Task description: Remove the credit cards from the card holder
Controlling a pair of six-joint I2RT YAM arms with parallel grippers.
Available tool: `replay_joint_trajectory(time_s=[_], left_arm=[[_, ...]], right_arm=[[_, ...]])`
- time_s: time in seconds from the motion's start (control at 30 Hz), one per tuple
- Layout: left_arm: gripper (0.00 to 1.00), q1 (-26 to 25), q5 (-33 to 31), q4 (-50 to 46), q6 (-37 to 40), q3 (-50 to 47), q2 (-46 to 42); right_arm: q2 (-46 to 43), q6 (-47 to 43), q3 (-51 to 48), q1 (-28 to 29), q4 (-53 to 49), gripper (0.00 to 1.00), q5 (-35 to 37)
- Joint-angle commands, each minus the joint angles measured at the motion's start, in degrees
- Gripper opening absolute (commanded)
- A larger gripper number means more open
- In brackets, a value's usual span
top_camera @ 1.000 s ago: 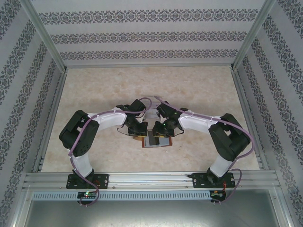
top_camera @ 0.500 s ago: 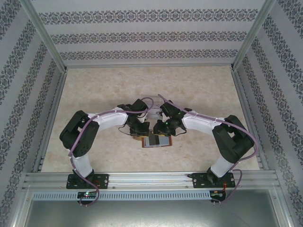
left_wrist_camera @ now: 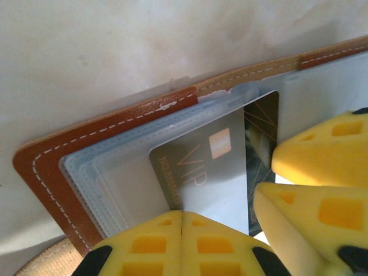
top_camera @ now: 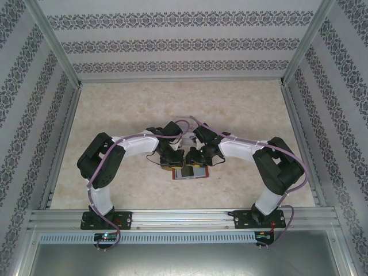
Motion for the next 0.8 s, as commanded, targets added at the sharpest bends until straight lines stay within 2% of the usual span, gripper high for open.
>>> replay_joint_trajectory(time_s=[0.0, 0.27, 0.67, 0.77], left_arm=[[0.04, -0.6, -0.7, -2.6, 1.3, 0.8, 1.8], [0.04, -0.6, -3.4, -4.7, 2.2, 0.8, 2.3], [0.03, -0.5, -4.7, -4.9, 2.1, 0.9, 1.5], [0.03, -0.5, -4.6, -4.6, 2.0, 1.0, 1.2]], right_arm=[[0.7, -1.1, -0.7, -0.7, -1.3, 0.33, 1.6], [-0.4, -1.5, -0.9, -1.1, -1.6, 0.38, 1.7], [-0.1, -1.7, -1.8, -1.7, -1.0, 0.39, 0.9], [0.0, -1.4, -2.5, -1.8, 1.4, 0.37, -1.7]])
